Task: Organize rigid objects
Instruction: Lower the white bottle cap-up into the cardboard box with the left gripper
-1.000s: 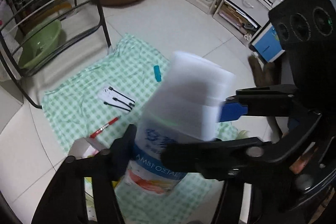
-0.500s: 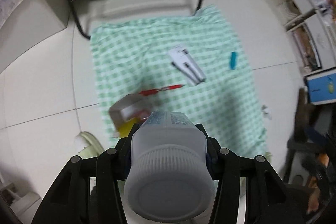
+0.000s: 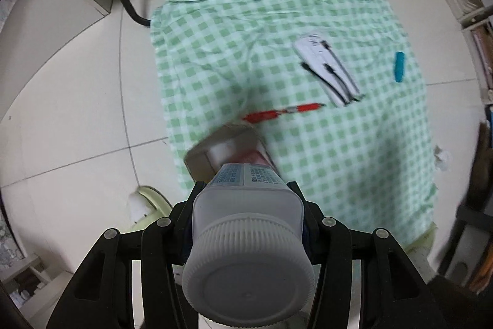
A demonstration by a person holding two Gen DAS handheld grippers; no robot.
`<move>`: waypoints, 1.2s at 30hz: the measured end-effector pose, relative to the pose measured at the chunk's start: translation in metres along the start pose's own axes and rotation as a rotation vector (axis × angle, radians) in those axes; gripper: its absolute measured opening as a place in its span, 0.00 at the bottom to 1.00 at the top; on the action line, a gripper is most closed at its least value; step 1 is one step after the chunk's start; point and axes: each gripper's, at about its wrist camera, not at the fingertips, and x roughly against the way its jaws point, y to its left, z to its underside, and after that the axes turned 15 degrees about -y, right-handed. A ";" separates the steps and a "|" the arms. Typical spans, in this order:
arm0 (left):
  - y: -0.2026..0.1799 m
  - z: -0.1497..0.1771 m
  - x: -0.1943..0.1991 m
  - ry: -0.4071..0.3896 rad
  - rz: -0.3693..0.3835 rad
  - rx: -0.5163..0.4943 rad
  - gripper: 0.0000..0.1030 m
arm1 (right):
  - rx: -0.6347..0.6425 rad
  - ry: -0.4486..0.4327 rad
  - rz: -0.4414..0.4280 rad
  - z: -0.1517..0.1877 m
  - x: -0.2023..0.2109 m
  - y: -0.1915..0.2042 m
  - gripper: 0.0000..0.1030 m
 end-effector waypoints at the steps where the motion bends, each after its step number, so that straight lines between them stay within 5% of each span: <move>1: -0.001 0.000 -0.004 0.001 -0.018 -0.003 0.48 | -0.001 0.002 0.004 0.001 0.000 -0.001 0.74; 10: -0.009 0.002 -0.034 -0.003 -0.045 -0.019 0.49 | -0.029 0.032 0.044 0.004 -0.009 -0.017 0.74; 14: 0.002 0.005 -0.043 0.062 -0.014 0.063 0.49 | -0.030 0.041 0.059 0.003 -0.012 -0.019 0.79; 20: 0.020 -0.002 -0.032 0.060 0.048 0.168 0.78 | 0.005 0.064 0.089 0.003 -0.022 -0.016 0.79; 27: 0.020 0.013 -0.037 0.131 0.026 0.133 0.79 | 0.080 0.066 0.140 0.005 -0.028 -0.009 0.79; 29: 0.007 0.013 -0.031 0.094 0.001 0.043 0.69 | 0.095 0.073 0.142 0.007 -0.031 -0.007 0.79; 30: 0.000 0.012 -0.029 0.075 -0.003 -0.004 0.52 | 0.099 0.078 0.144 0.007 -0.032 -0.007 0.80; 31: -0.006 0.011 -0.029 0.078 -0.002 -0.040 0.47 | 0.102 0.084 0.145 0.008 -0.034 -0.006 0.81; 36: 0.013 0.002 -0.031 0.063 0.034 0.090 0.46 | 0.119 0.085 0.136 0.008 -0.037 -0.001 0.87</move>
